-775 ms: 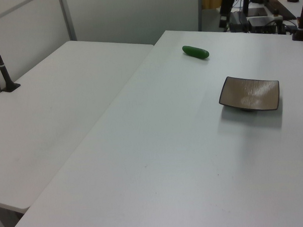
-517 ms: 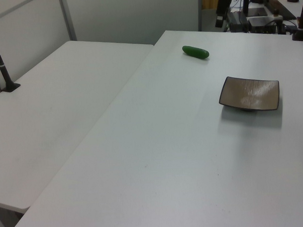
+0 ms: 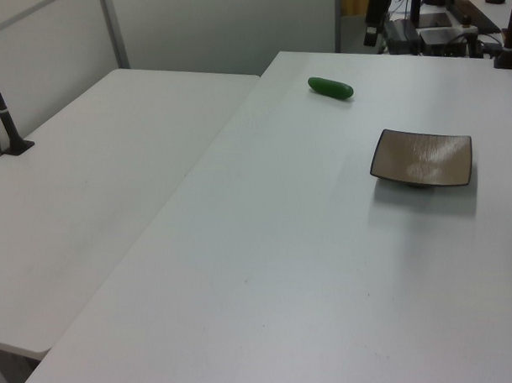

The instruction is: Cucumber placed on a ceramic plate

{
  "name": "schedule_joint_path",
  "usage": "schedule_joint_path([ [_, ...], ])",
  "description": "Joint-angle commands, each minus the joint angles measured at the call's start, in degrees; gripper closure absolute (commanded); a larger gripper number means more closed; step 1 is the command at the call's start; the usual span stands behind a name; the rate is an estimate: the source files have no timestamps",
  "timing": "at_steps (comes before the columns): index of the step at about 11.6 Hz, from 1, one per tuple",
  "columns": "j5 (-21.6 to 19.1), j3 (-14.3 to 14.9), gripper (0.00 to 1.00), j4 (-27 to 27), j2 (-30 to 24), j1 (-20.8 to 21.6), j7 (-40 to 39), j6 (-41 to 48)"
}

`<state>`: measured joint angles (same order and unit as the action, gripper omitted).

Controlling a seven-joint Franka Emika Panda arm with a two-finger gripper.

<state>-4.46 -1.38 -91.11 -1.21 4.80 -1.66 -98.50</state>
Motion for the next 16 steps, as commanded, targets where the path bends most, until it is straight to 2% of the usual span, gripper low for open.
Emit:
schedule_joint_path([
  [1,-0.1,0.1,0.0,-1.7,-1.2,-0.1,-0.1,-0.6],
  [5,0.3,0.1,0.0,-2.1,-1.3,-1.5,-0.4,2.5],
  [8,1.9,0.2,0.0,-2.1,1.0,-3.0,-0.4,1.6],
  [11,3.3,0.3,0.0,-1.8,4.2,-6.4,0.1,-6.9],
  [14,6.6,0.5,0.0,-1.5,7.0,-9.6,0.2,-15.6],
  [16,8.4,2.1,0.0,-1.4,9.0,-10.9,0.3,-20.7],
])
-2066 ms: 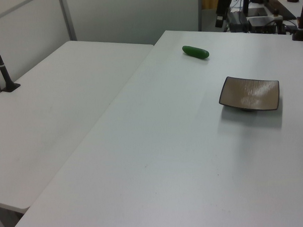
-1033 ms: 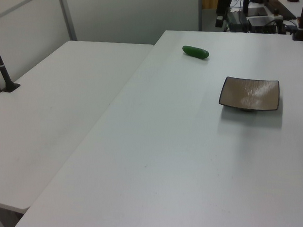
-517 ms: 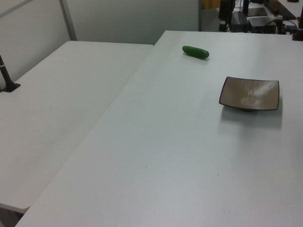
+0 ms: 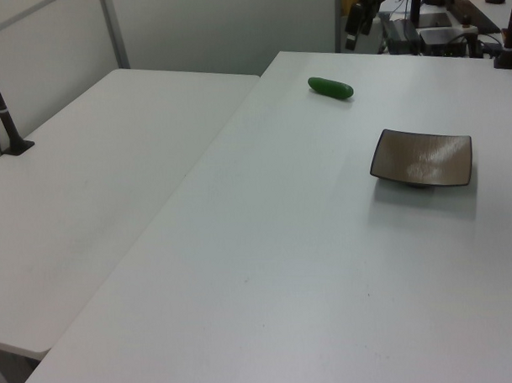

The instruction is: Cucumber placed on a ceramic plate

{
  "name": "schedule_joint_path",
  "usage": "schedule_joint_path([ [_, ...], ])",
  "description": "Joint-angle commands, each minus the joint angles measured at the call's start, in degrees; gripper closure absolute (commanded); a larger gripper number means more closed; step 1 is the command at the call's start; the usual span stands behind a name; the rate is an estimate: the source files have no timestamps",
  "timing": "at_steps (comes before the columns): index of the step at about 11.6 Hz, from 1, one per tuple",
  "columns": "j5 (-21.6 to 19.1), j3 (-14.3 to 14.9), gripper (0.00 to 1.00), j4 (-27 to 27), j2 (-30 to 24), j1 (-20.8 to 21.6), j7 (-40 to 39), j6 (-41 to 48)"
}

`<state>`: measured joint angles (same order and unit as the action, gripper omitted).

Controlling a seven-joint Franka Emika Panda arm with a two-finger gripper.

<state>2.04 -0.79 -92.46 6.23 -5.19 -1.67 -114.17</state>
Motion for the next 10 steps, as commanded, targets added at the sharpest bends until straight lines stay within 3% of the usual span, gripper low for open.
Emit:
schedule_joint_path([
  [1,2.1,2.0,0.0,0.2,3.0,-2.0,0.3,-8.1],
  [4,2.2,3.7,0.0,3.3,9.3,-5.3,0.3,-14.1],
  [10,3.3,3.7,0.0,11.0,23.2,-12.9,0.1,-30.6],
])
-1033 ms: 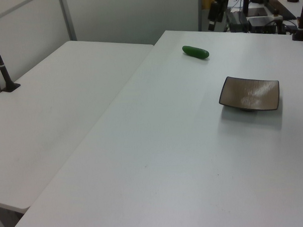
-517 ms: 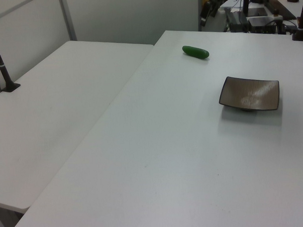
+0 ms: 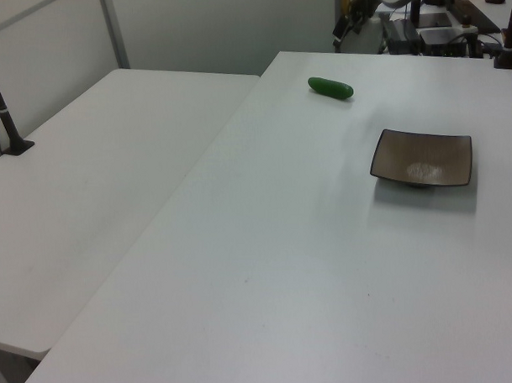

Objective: Cucumber placed on a ceramic plate
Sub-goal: 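Move the open gripper over the green cucumber and lower it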

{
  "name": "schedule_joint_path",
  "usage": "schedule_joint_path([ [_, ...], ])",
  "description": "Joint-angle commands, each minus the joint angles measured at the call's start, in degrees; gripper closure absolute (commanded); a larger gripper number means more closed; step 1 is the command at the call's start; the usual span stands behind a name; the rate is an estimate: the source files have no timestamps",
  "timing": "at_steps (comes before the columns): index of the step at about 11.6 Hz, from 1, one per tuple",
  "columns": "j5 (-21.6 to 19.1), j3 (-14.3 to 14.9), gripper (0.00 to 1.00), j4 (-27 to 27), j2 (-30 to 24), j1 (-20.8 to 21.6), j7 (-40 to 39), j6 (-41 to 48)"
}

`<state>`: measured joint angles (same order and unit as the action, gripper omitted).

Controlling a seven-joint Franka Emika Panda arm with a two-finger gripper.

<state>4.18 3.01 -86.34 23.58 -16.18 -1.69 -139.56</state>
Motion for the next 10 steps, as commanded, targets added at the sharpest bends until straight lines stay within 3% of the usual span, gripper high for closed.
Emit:
schedule_joint_path([
  [1,1.2,-0.1,0.0,6.2,8.1,-2.5,0.2,-8.2],
  [4,1.2,0.0,0.0,7.6,13.8,-3.9,0.2,-16.1],
  [7,1.2,0.4,0.0,13.1,21.0,-4.7,0.0,-20.7],
  [10,1.1,0.6,0.0,14.3,24.4,-4.6,0.3,-23.8],
])
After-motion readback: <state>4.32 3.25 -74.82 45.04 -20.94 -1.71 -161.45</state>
